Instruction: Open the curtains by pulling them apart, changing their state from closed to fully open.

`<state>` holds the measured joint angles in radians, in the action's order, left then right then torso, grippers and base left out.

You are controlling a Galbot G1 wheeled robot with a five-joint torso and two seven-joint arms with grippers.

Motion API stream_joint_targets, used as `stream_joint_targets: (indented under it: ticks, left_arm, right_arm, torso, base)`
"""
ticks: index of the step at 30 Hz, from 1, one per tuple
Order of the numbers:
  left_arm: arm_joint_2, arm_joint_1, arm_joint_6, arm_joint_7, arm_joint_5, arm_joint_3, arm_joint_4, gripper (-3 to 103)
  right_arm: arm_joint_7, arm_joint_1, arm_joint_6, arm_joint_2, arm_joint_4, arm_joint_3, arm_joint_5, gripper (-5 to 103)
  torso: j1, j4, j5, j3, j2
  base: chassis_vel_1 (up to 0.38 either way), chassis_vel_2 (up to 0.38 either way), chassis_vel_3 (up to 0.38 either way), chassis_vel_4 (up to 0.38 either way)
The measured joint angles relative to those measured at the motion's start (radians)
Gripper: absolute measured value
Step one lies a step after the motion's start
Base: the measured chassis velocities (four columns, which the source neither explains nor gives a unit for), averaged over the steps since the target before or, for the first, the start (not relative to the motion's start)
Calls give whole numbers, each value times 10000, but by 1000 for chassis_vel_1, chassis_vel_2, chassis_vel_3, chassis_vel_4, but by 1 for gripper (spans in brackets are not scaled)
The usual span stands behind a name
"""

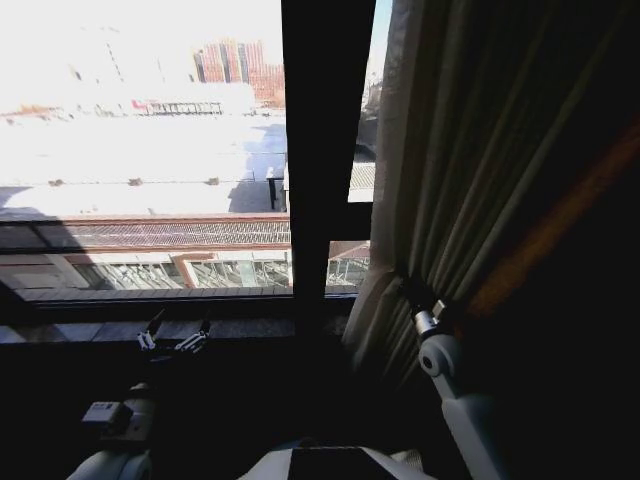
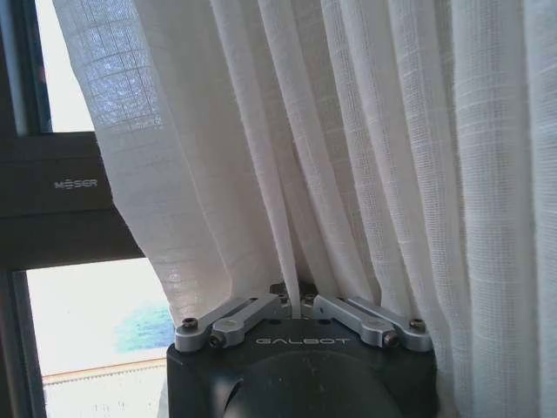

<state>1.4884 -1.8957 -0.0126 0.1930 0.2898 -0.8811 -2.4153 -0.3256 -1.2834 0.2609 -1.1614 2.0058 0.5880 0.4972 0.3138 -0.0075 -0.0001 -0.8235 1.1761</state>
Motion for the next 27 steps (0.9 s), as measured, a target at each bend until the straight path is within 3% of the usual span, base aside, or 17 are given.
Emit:
stream_joint_targets:
  ticks: [10, 18, 24, 26, 27]
  left_arm:
    - [73, -1, 74, -4, 20, -33, 7, 100]
    - [84, -10, 75, -4, 8, 36, 38, 100]
    - [40, -46, 78, -4, 1, 39, 73, 100]
    - [21, -29, 74, -4, 1, 35, 62, 100]
    - [21, -29, 74, -4, 1, 35, 62, 100]
  right_arm:
    - [-301, 409, 180, 709, -854, 1276, 862, 0]
    - [-609, 811, 328, 1764, -2006, 2642, 1299, 0]
    - [-528, 502, 330, 1878, -1893, 2933, 1385, -3]
    - [-157, 163, 316, 1726, -1267, 2755, 1542, 8]
    - [-157, 163, 316, 1726, -1267, 2755, 1542, 8]
  torso:
    - [2, -1, 8, -2, -1]
    - [2, -1, 6, -2, -1]
    - [2, -4, 4, -1, -1]
    - [2, -6, 3, -1, -1]
    - [2, -6, 3, -1, -1]
  base:
    - [0, 0, 0, 0]
    - [0, 0, 0, 0]
    - [0, 0, 0, 0]
    - [0, 0, 0, 0]
    - [0, 0, 0, 0]
